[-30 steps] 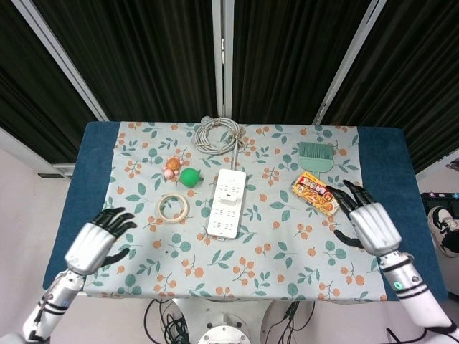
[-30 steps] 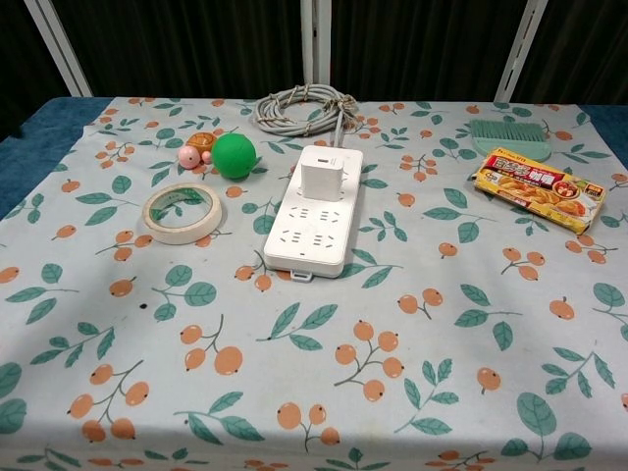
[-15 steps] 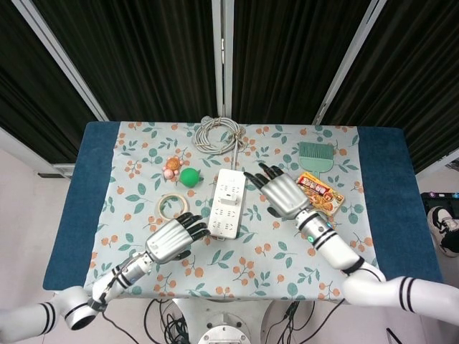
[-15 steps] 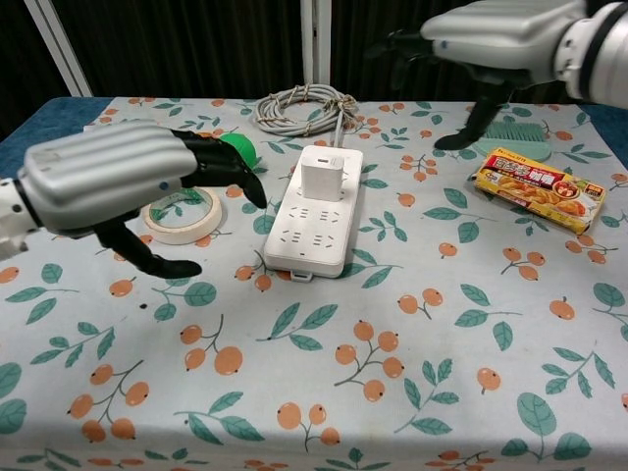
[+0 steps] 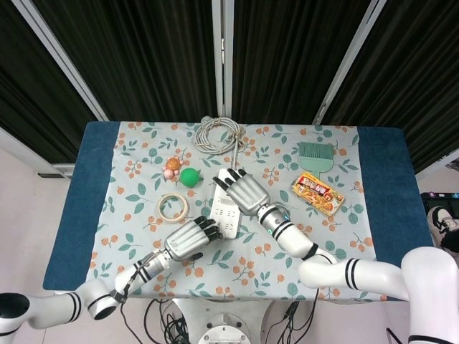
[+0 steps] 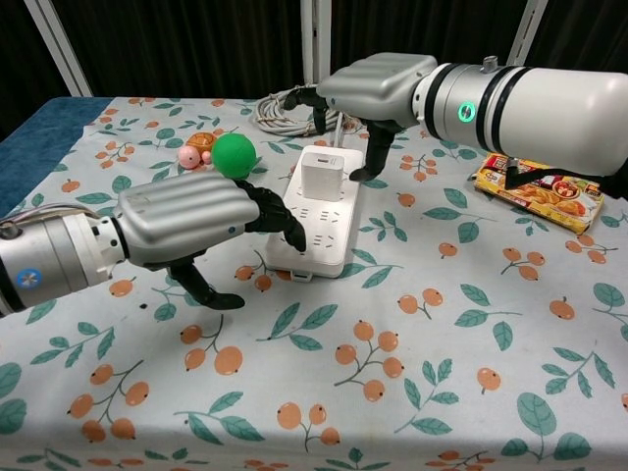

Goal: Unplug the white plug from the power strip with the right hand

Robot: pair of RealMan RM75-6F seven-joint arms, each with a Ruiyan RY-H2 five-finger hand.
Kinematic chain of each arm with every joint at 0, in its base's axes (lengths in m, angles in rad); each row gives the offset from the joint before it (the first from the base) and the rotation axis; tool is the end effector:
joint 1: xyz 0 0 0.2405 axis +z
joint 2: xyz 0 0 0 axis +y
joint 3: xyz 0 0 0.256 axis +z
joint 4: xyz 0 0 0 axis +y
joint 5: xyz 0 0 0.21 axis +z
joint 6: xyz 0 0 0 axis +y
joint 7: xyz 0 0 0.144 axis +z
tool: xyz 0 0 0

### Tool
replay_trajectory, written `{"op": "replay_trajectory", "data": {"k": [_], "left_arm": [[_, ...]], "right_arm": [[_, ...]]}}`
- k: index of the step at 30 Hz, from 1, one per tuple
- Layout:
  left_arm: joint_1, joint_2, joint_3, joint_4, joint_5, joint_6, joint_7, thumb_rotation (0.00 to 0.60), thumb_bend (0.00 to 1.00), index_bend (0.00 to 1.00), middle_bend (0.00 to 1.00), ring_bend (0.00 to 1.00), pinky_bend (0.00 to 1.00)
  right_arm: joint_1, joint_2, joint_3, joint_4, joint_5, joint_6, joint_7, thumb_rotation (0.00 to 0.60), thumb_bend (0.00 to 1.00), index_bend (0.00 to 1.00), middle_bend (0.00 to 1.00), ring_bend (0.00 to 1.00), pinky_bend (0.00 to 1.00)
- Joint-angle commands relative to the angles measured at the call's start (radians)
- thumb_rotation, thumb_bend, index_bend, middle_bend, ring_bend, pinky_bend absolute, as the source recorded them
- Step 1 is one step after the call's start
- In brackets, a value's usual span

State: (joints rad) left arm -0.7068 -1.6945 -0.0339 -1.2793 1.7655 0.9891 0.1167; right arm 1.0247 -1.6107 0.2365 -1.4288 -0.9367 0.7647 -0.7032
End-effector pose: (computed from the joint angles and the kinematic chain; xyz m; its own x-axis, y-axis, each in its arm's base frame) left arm -0.1300 0.2788 -0.0759 0.5854 0.1415 0.7983 0.5524 -0.7903 -0.2650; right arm -0.0533 -0.3744 -0.0488 0.7124 -0.1515 0.6852 -0.6130 -0.6096 0.5025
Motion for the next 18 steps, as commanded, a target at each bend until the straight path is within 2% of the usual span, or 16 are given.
{"op": "replay_trajectory", "data": {"k": [1,11,18], "left_arm": [[-0.009,-0.012,0.005,0.010,-0.003,0.005,-0.008,0.600,0.20,0.26,0.25,0.17,0.25],[-0.027,-0.050,0.020,0.062,-0.022,0.026,-0.041,0.600,0.20,0.26,0.25,0.17,0.24],[-0.028,-0.074,0.035,0.096,-0.037,0.044,-0.076,0.600,0.19,0.26,0.25,0.17,0.24]], "right_arm": [[0.025,-0.035,-0.015,0.048,0.017,-0.012,0.001,0.600,0.21,0.07,0.26,0.09,0.22],[0.073,-0.093,-0.043,0.148,0.016,-0.039,0.021,0.600,0.24,0.13,0.29,0.11,0.24],[0.095,-0.121,-0.056,0.198,0.017,-0.053,0.037,0.600,0.25,0.22,0.35,0.15,0.26]]}}
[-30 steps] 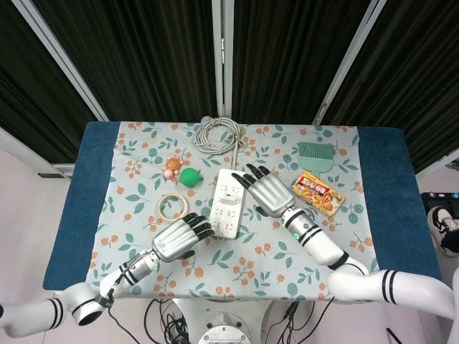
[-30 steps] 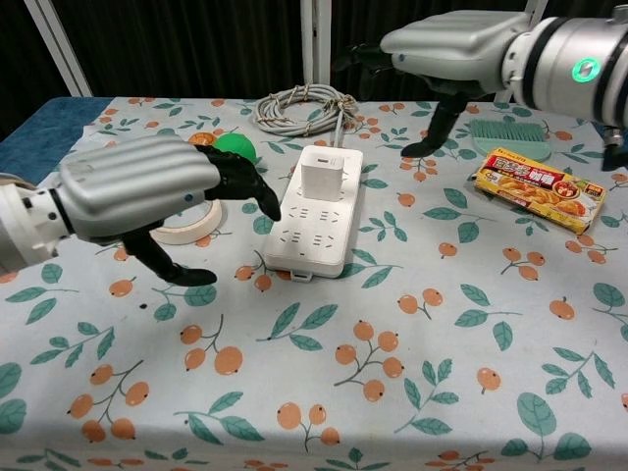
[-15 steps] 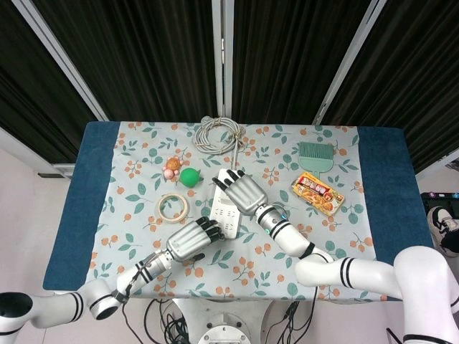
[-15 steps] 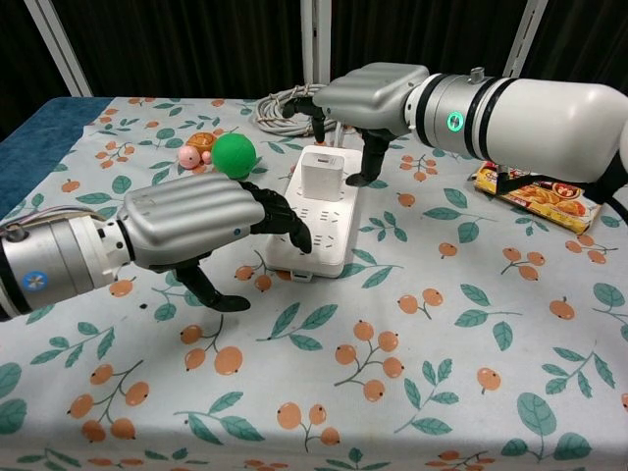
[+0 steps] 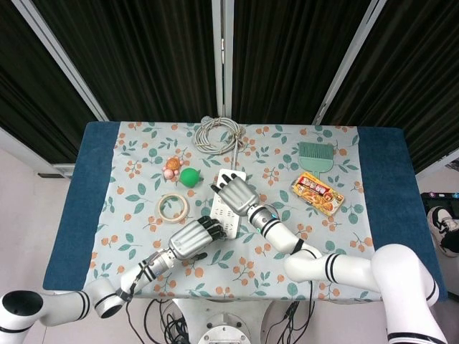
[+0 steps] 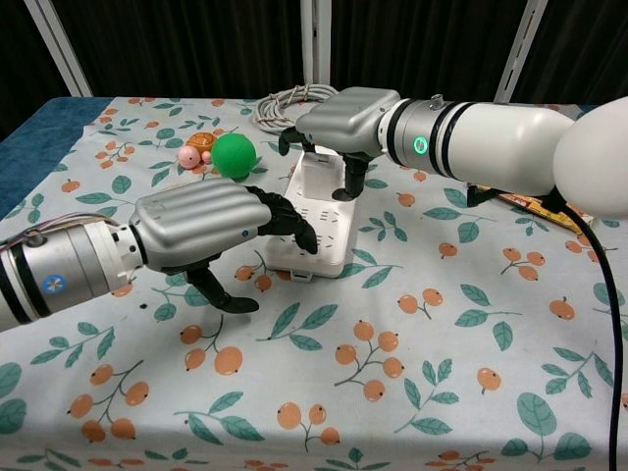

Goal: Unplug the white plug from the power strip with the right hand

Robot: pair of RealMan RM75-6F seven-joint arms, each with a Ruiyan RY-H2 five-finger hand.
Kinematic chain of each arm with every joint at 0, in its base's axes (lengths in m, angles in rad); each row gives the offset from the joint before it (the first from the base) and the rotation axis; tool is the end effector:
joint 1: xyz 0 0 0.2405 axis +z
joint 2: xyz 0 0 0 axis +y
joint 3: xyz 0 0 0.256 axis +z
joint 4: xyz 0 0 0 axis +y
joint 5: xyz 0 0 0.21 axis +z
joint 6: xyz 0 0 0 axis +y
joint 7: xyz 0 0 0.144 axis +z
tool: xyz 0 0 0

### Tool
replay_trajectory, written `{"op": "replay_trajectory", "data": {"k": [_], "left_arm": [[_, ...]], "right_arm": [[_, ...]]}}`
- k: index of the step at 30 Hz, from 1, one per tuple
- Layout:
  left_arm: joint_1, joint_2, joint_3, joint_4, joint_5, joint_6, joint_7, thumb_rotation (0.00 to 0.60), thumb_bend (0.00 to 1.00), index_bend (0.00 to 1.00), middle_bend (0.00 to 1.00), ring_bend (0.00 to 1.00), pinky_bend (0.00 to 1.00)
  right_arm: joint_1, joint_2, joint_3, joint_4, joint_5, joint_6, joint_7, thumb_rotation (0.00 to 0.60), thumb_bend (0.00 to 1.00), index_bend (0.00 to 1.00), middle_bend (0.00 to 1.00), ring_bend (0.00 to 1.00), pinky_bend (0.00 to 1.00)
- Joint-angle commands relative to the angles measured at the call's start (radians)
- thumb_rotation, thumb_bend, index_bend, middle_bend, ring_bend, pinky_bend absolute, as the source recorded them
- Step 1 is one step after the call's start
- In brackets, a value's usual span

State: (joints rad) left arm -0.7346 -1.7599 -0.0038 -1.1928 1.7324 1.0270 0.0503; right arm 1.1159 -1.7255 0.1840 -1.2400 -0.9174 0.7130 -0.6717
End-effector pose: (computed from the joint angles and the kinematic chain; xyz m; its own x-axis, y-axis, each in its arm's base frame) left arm -0.1296 0.2824 -0.0903 0.5501 0.1756 0.8164 0.5856 -0.7781 -0.2273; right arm -0.0491 -0.3857 -0.0847 0.7643 -0.1522 0.6266 -0.5611 -0.6358 0.5300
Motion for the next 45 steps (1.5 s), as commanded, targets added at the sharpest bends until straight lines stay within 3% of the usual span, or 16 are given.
{"op": "replay_trajectory", "data": {"k": [1,25,45], "left_arm": [[0.000,-0.012,0.007,0.014,-0.005,0.009,-0.014,0.600,0.19,0.26,0.25,0.17,0.24],[-0.005,-0.046,0.037,0.089,-0.042,0.024,-0.102,0.600,0.19,0.26,0.25,0.17,0.24],[-0.022,-0.053,0.041,0.092,-0.067,-0.001,-0.134,0.600,0.19,0.25,0.25,0.17,0.24]], "right_arm": [[0.005,-0.010,-0.006,0.015,-0.003,-0.003,0.009,0.600,0.26,0.25,0.37,0.16,0.27],[-0.009,-0.033,-0.020,0.092,-0.112,0.003,0.164,0.600,0.39,0.80,0.67,0.40,0.40],[-0.042,-0.004,-0.028,0.070,-0.187,0.024,0.234,0.600,0.41,0.89,0.71,0.44,0.42]]}}
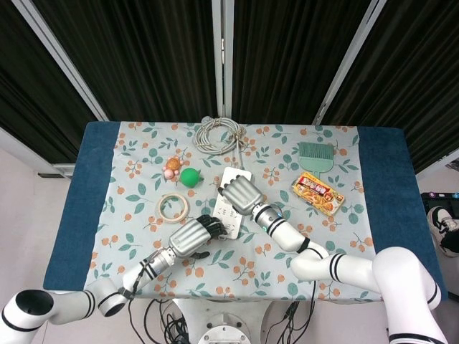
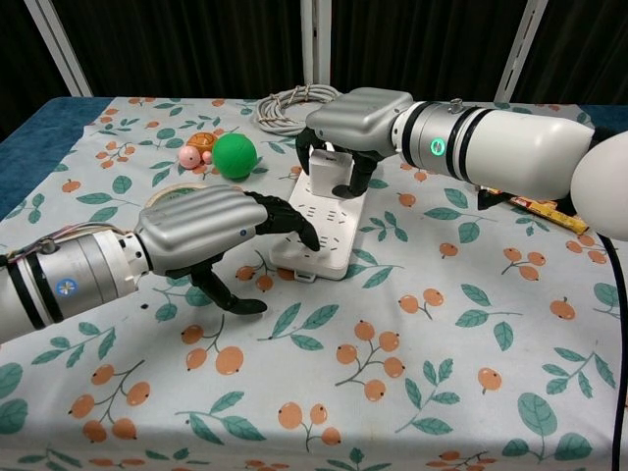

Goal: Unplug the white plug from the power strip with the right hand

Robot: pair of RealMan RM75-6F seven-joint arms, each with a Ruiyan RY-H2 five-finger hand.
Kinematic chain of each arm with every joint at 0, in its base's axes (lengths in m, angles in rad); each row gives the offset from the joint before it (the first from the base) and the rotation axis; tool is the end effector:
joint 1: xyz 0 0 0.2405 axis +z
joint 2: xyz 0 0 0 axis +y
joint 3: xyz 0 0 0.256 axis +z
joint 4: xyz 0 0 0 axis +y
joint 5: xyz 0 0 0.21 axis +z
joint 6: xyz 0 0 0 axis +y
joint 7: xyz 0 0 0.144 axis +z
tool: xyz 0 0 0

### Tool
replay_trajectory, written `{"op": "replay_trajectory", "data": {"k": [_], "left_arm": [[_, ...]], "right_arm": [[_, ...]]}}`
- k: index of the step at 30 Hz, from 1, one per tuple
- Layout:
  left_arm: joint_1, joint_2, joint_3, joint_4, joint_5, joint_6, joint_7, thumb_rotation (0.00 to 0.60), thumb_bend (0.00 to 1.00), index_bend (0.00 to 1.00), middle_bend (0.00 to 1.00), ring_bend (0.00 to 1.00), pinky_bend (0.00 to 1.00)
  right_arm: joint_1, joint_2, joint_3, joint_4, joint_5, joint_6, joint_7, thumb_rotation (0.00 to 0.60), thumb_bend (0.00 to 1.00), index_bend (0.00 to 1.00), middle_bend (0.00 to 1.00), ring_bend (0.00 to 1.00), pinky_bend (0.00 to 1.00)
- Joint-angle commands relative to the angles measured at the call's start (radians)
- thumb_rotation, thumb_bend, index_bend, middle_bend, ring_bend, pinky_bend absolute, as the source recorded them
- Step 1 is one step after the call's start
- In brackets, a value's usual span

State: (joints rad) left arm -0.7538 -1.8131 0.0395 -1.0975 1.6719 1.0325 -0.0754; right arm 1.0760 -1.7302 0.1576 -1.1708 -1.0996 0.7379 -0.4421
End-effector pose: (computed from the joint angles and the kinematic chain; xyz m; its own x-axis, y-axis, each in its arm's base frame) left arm -0.1418 0.2877 -0.1046 0.5039 0.2763 0.8184 0.6639 -0.7300 -0.1624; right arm -0.0645 -0.3897 -0.0803 0.7093 -0.1536 0.6880 -0.6021 -0.6395 0.4780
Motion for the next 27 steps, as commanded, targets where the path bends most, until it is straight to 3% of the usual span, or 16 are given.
{"op": "replay_trajectory", "data": {"k": [1,20,27], "left_arm": [[-0.005,0.001,-0.004,-0.005,-0.009,-0.010,-0.013,0.600,0.19,0.24,0.25,0.17,0.24],[-0.031,0.018,-0.014,-0.040,-0.036,-0.047,-0.031,0.600,0.19,0.24,0.25,0.17,0.24],[-0.017,0.047,-0.015,-0.084,-0.008,0.025,-0.006,0.600,0.19,0.24,0.25,0.17,0.24]], "right_arm": [[-0.003,0.001,-0.003,0.000,-0.009,0.000,0.007,0.600,0.41,0.90,0.71,0.44,0.42],[-0.046,0.035,-0.006,-0.020,-0.097,0.039,0.100,0.600,0.45,0.91,0.71,0.44,0.42],[-0.075,0.092,0.032,-0.087,-0.120,0.099,0.165,0.600,0.45,0.90,0.70,0.44,0.42]]}}
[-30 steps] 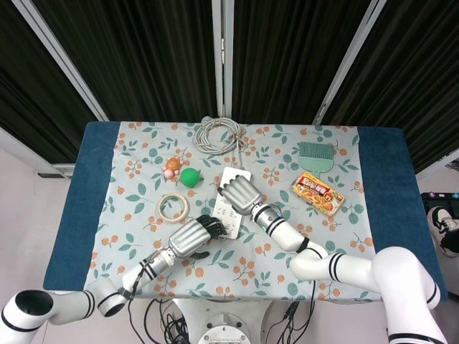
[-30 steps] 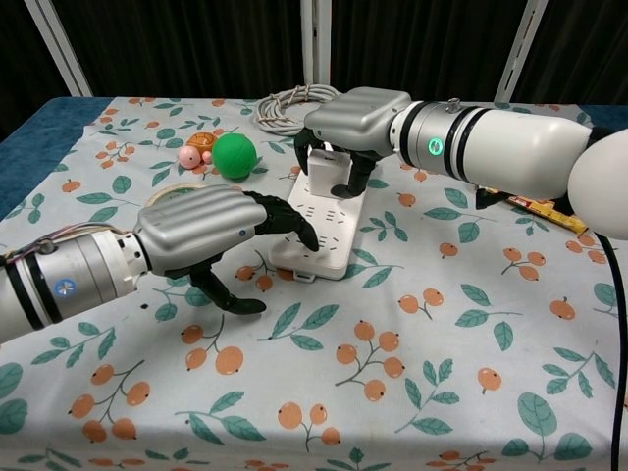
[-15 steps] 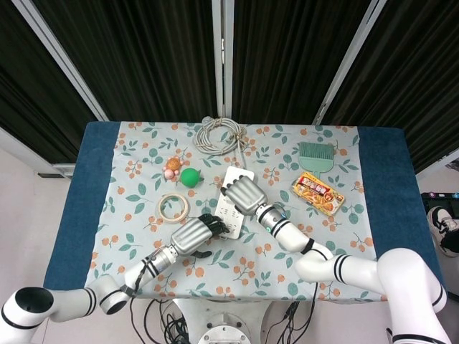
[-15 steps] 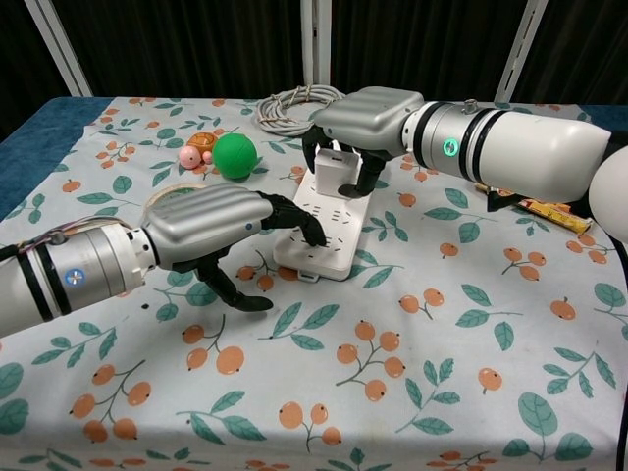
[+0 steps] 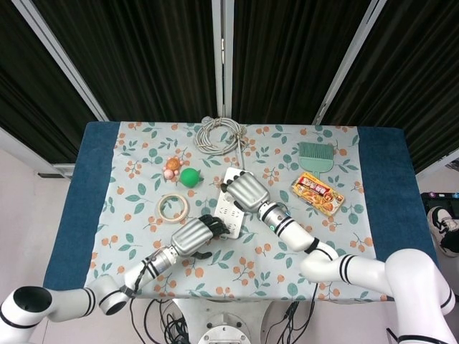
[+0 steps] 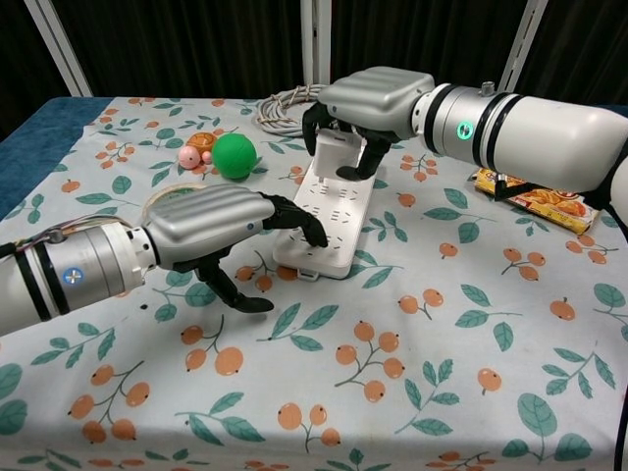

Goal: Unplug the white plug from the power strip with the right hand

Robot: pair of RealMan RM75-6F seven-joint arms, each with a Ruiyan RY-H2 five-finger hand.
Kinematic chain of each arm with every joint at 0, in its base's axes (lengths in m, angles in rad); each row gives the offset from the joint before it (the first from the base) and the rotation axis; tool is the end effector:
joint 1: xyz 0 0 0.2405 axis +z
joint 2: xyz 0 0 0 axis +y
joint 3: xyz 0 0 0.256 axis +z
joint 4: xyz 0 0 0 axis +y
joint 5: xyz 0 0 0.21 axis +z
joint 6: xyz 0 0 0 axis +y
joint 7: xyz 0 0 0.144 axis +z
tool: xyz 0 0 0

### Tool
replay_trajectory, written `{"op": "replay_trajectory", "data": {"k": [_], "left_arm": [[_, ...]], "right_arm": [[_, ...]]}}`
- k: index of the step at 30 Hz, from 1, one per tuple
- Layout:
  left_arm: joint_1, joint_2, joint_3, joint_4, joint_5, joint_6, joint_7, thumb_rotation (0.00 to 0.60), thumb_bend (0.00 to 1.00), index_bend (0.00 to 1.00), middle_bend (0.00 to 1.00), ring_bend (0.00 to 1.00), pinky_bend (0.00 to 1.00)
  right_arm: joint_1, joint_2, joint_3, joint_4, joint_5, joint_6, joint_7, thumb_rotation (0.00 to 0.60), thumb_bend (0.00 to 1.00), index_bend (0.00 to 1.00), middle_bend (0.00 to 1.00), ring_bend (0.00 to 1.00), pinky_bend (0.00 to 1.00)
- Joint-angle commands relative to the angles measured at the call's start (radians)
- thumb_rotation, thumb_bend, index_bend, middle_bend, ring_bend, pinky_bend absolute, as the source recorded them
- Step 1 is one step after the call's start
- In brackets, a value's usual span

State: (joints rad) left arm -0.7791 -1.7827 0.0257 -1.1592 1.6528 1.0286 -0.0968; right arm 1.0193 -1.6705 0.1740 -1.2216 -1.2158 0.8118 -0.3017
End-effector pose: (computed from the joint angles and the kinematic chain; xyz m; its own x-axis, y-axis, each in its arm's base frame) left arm -0.1291 0.2907 -0.0970 0.4641 0.3009 0.8331 0.6780 -0.7259 -0.1155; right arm -0.0698 -0.3895 -0.0545 0.6192 -0.1364 0.7733 -0.6573 -0.6288 0.4154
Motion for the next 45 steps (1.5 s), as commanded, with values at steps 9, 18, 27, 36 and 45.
{"op": "replay_trajectory", "data": {"k": [9,18,27,36,45], "left_arm": [[0.079,0.139,-0.024,-0.164,0.005,0.171,0.079,0.600,0.19,0.24,0.25,0.17,0.23],[0.171,0.259,-0.066,-0.252,-0.083,0.263,0.094,0.600,0.17,0.24,0.25,0.17,0.22],[0.268,0.332,-0.084,-0.275,-0.139,0.355,0.103,0.600,0.17,0.24,0.25,0.17,0.21],[0.409,0.461,-0.095,-0.313,-0.232,0.462,0.130,0.600,0.16,0.24,0.25,0.17,0.21],[0.537,0.587,-0.073,-0.359,-0.330,0.490,0.169,0.600,0.16,0.24,0.24,0.17,0.14]], "right_arm": [[-0.121,0.293,0.016,-0.298,0.159,-0.122,0.229,0.600,0.44,0.70,0.61,0.39,0.35],[-0.164,0.336,-0.033,-0.269,0.157,-0.254,0.372,0.600,0.31,0.33,0.40,0.18,0.19],[-0.190,0.368,-0.042,-0.272,0.101,-0.244,0.412,0.600,0.12,0.00,0.09,0.00,0.04],[-0.381,0.500,-0.073,-0.415,-0.019,0.150,0.278,0.600,0.16,0.00,0.15,0.00,0.04],[-0.674,0.599,-0.153,-0.503,-0.159,0.615,0.220,0.600,0.20,0.00,0.18,0.00,0.04]]}}
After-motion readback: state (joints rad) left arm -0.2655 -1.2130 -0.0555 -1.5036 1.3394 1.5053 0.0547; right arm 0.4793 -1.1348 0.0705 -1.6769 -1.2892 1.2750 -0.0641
